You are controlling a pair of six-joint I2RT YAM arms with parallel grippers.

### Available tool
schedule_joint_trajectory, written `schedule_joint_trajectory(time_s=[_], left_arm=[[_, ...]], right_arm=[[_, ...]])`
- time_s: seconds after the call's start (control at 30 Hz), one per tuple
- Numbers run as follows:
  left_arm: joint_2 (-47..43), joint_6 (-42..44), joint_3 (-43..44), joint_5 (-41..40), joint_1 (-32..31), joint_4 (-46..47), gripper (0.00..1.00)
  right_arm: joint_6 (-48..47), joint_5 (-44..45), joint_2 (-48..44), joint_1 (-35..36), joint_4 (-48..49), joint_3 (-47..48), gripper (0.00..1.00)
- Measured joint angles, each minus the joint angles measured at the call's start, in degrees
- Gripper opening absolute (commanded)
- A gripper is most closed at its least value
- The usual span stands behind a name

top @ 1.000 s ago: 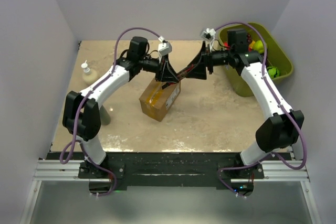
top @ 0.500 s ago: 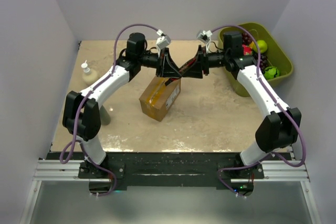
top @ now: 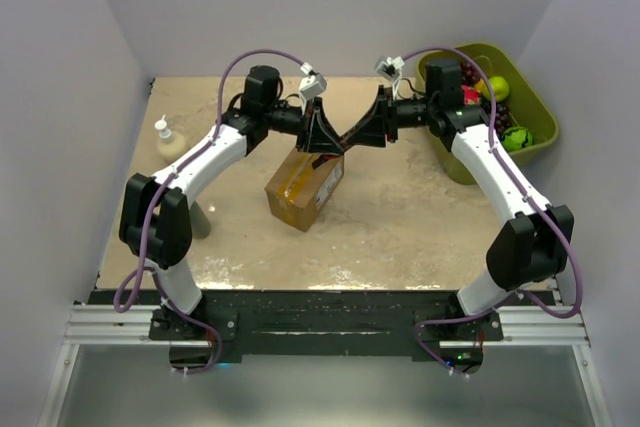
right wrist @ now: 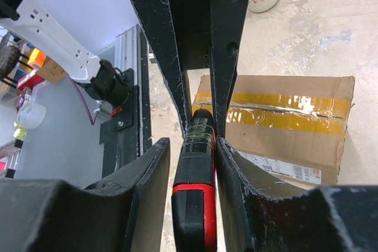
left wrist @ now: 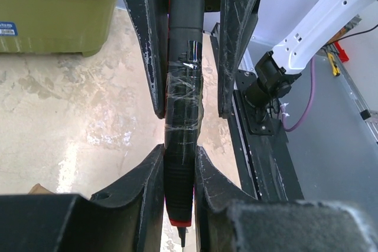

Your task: Unpack the express box

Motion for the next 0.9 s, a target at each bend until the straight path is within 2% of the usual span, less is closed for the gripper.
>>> schedule_joint_trajectory(time_s=[0.17,0.3,0.37,0.4,0.5,0.53,0.57,0.7,0.73,0.77,0.9], left_arm=[[0.00,0.09,0.04,0.00,-0.22,-1.22,0.00],[0.00,0.07,0.04,0.55,-0.22,-2.10,0.00],[0.00,0.00,0.04,0.68,-0.22,-2.27,0.00],[0.00,0.04,0.04,0.79,-0.22,-2.32,0.00],[0.00,0.11,0.04,0.72,-0.02,-2.51,0.00],[0.00,0.33,0.04,0.55,0.09,-2.78,0.09],[0.00,0.85,0.11,0.24,0.17,-3.30,0.35],[0.00,2.99,1.46,-3.50,0.72,-5.53,0.62],[0.00,3.48,2.01,-4.94,0.94,-5.99,0.88],[0.00,4.00,2.58,-6.10,1.33,-6.36,0.99],[-0.17,5.05,5.60,-10.38,5.73,-8.46,1.00]], right_arm=[[-2.60,0.59,0.00,0.17,-1.84,0.02,0.32],[-4.00,1.14,0.02,0.52,-2.67,0.02,0.18],[-4.42,1.16,0.04,0.63,-2.75,0.02,0.04],[-4.50,1.14,0.11,0.72,-2.75,0.04,0.00],[-4.31,1.05,1.18,0.90,-3.04,1.18,0.00],[-4.20,1.05,1.64,0.96,-3.41,1.77,0.00],[-4.15,1.09,2.14,1.03,-3.78,2.38,0.00],[-2.89,3.78,3.76,1.18,-5.14,5.46,0.00],[-2.51,5.55,3.76,1.14,-5.66,6.29,0.00],[-2.12,7.43,3.67,1.07,-6.14,7.43,0.00],[-0.76,15.39,1.70,-0.26,-5.09,8.68,0.00]])
